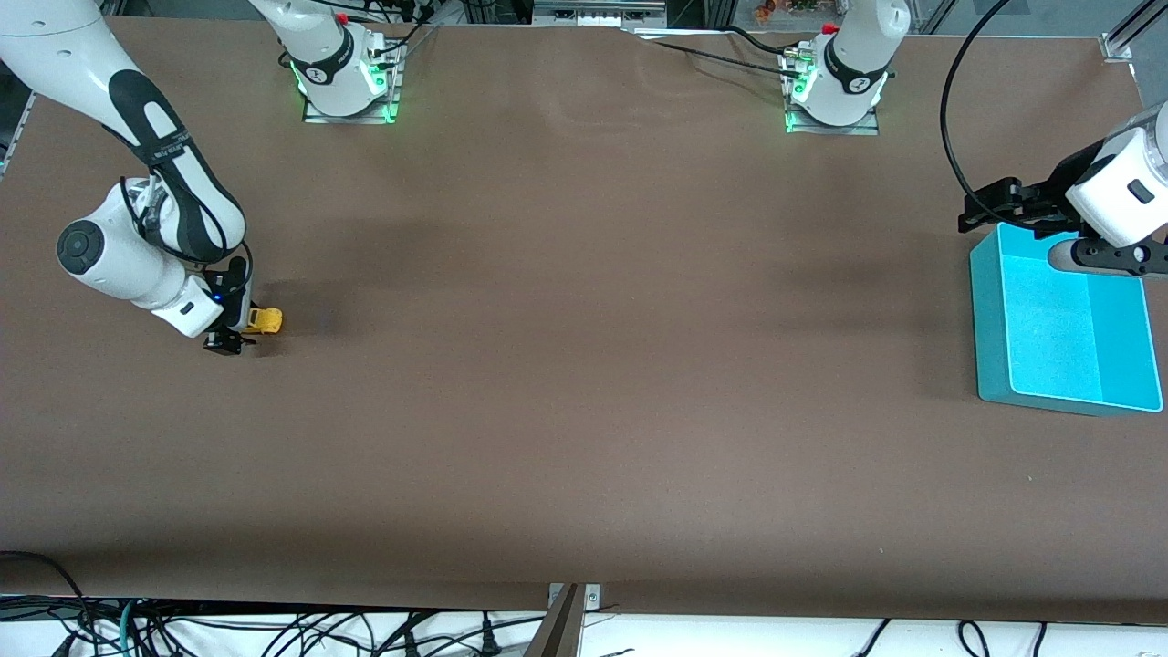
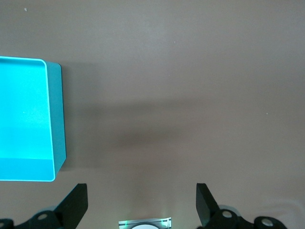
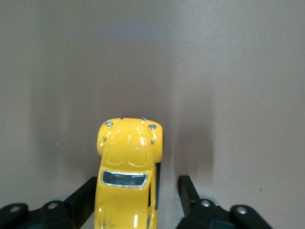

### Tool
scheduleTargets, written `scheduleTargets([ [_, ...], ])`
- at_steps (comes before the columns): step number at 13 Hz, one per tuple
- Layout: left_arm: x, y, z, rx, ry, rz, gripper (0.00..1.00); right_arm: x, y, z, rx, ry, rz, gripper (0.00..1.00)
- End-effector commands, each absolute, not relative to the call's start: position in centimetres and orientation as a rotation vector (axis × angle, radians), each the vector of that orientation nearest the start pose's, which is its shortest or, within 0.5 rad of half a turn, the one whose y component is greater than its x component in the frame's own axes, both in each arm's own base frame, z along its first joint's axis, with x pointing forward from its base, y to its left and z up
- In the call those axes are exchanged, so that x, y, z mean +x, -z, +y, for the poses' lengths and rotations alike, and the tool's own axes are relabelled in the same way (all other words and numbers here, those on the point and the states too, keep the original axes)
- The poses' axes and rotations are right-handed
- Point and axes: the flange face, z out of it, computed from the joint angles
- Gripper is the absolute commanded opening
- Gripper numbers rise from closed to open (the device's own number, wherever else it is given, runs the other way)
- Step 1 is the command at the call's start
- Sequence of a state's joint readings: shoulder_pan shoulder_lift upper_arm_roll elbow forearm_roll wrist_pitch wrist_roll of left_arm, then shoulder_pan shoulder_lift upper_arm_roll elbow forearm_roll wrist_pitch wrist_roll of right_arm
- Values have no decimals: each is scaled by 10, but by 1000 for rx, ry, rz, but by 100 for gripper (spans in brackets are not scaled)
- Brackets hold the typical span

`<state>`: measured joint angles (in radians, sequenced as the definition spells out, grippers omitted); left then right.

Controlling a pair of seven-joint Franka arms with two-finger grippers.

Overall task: Wind and store yellow beetle car
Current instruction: 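Drag the car backward along the table with the right gripper to wind it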

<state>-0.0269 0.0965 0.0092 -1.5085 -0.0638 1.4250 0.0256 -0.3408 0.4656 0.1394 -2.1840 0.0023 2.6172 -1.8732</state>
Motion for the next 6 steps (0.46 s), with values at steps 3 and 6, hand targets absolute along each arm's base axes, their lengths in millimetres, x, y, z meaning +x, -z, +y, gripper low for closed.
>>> scheduleTargets([
  [3,569,-594,-16,-3187,-268,114,100,571,-202,-101,2162,-48,2429,88],
  [6,569,-594,-16,-3187,-268,114,100,581,-239,-103,2192,0,2458,100],
])
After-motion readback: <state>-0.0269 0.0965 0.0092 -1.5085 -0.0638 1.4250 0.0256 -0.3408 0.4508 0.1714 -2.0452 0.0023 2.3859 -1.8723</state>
